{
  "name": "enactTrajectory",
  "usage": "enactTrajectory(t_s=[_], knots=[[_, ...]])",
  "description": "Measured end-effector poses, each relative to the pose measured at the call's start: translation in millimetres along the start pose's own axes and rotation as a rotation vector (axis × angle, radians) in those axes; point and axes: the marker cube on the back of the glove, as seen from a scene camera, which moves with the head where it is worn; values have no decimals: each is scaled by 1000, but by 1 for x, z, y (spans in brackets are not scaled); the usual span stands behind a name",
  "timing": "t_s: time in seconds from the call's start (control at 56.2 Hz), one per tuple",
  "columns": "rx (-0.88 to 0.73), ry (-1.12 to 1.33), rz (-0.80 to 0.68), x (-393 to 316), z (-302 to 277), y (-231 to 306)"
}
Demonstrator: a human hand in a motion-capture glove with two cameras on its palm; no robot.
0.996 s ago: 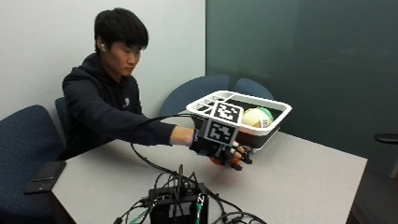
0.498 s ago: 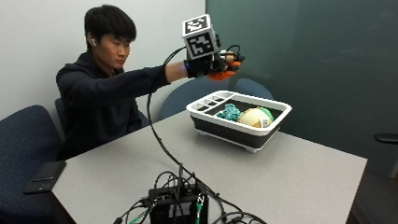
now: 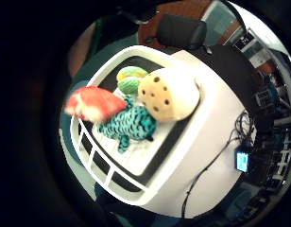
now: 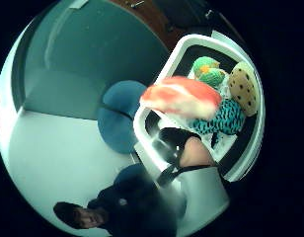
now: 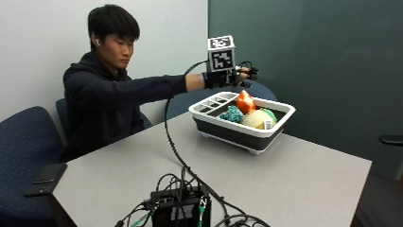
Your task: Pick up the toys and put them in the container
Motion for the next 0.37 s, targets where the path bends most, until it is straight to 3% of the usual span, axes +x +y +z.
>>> enactTrajectory(t_s=[0.178, 0.374], knots=[[80, -12, 94, 62, -70, 45], [124, -10, 116, 79, -104, 126]])
